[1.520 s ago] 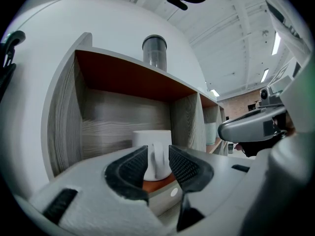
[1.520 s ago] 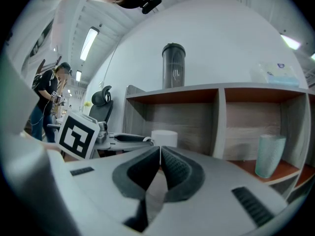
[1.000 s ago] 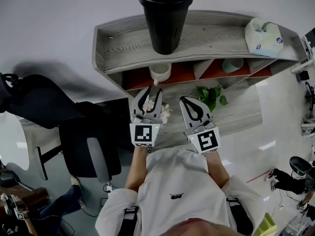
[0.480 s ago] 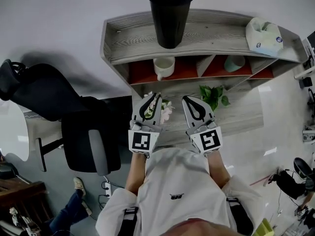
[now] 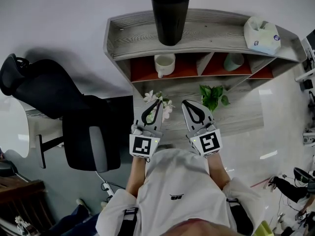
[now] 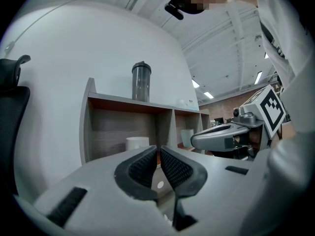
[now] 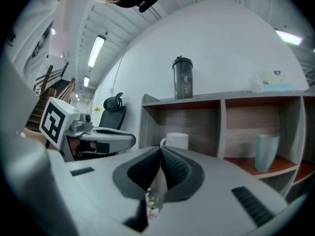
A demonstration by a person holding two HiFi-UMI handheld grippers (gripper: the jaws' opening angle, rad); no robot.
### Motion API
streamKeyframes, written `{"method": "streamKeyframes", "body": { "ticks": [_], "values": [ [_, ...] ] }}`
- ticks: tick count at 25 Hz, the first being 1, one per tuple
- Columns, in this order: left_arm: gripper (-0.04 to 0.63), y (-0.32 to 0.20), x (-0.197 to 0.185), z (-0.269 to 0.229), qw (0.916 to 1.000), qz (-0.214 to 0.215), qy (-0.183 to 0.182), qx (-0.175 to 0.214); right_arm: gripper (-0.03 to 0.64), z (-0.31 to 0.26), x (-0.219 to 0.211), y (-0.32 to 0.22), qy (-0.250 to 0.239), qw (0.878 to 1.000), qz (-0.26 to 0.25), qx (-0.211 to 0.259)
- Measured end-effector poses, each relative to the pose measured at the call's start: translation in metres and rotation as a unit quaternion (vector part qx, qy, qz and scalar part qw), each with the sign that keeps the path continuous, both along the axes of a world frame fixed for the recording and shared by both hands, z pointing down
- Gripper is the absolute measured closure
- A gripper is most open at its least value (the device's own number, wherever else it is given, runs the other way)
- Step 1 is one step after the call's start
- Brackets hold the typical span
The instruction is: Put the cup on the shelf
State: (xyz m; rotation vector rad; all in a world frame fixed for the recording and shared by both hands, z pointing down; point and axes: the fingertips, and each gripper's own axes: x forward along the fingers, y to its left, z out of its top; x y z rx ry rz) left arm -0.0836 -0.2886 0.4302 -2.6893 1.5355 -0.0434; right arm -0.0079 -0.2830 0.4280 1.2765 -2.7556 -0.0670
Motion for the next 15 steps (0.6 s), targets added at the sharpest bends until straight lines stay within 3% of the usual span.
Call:
{"method": "streamKeyframes", "body": {
  "ticks": [15],
  "values": [
    [0.551,0.0039,-0.0021,-0.0006,0.9999,-0.009,0.005,-0.005,0.586,0.0003,-0.0025,0.0058,0.006,1.000,-0.006,0.005]
  ]
}}
